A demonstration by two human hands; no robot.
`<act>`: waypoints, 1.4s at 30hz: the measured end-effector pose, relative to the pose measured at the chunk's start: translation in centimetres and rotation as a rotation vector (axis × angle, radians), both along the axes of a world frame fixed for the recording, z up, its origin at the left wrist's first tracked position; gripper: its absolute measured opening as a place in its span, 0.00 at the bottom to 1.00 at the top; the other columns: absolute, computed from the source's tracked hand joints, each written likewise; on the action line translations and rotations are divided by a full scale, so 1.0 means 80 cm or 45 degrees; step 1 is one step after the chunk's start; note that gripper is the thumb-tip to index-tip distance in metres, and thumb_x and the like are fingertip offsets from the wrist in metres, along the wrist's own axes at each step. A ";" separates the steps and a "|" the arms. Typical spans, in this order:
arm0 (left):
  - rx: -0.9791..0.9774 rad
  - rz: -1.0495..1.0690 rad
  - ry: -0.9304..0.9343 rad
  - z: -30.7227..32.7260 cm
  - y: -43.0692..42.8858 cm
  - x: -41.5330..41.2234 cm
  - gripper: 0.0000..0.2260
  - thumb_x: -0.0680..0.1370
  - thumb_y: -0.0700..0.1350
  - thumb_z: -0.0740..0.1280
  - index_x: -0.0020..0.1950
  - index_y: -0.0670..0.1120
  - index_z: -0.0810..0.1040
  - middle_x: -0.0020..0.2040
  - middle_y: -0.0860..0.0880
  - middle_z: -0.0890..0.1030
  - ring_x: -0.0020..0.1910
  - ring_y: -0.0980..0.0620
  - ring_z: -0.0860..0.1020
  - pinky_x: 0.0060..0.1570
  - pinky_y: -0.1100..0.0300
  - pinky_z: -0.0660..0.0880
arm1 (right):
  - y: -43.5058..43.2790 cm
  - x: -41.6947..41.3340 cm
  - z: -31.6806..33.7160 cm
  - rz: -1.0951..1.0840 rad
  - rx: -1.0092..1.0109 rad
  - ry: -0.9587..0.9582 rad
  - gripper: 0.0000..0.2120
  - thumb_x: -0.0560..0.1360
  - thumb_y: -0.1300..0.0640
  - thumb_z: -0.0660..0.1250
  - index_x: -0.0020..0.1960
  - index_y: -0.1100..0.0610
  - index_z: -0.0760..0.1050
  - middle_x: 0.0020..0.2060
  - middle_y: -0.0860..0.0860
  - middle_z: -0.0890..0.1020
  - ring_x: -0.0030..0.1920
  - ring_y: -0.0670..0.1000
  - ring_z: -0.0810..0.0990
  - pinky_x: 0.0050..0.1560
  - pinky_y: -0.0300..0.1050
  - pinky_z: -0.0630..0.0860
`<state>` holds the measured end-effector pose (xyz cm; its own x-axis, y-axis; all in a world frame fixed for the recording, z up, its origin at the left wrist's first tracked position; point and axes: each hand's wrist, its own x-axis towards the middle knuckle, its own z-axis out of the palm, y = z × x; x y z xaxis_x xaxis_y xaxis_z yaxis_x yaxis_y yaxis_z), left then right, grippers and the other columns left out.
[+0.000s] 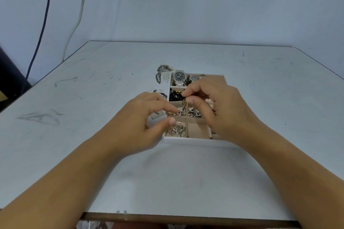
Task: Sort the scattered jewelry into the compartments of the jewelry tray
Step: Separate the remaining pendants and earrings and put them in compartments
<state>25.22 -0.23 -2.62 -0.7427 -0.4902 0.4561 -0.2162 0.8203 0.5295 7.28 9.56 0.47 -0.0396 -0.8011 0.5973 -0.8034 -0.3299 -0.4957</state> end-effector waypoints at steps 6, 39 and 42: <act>0.026 -0.014 -0.119 0.005 -0.006 0.010 0.18 0.73 0.59 0.68 0.61 0.56 0.78 0.56 0.59 0.77 0.58 0.58 0.76 0.55 0.54 0.74 | 0.001 0.000 -0.002 0.103 0.101 0.016 0.05 0.74 0.62 0.66 0.49 0.57 0.78 0.40 0.46 0.80 0.42 0.45 0.77 0.43 0.39 0.73; -0.215 0.161 -0.435 0.033 -0.019 0.069 0.33 0.66 0.71 0.63 0.66 0.56 0.73 0.66 0.62 0.72 0.70 0.67 0.61 0.65 0.69 0.60 | -0.002 0.013 0.002 0.029 0.373 0.563 0.14 0.74 0.46 0.58 0.53 0.46 0.79 0.43 0.46 0.74 0.47 0.49 0.69 0.51 0.49 0.69; -0.250 0.223 -0.507 0.035 -0.025 0.111 0.32 0.66 0.72 0.61 0.66 0.57 0.73 0.64 0.64 0.72 0.70 0.67 0.61 0.66 0.64 0.61 | -0.012 0.028 0.012 0.121 0.367 0.569 0.13 0.74 0.47 0.61 0.54 0.47 0.79 0.45 0.45 0.75 0.48 0.49 0.71 0.52 0.50 0.71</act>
<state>34.13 -2.21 0.19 -0.7925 -0.5566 0.2495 -0.5146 0.8297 0.2163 9.54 8.62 1.41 0.2485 -0.9227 0.2946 -0.9300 -0.3123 -0.1939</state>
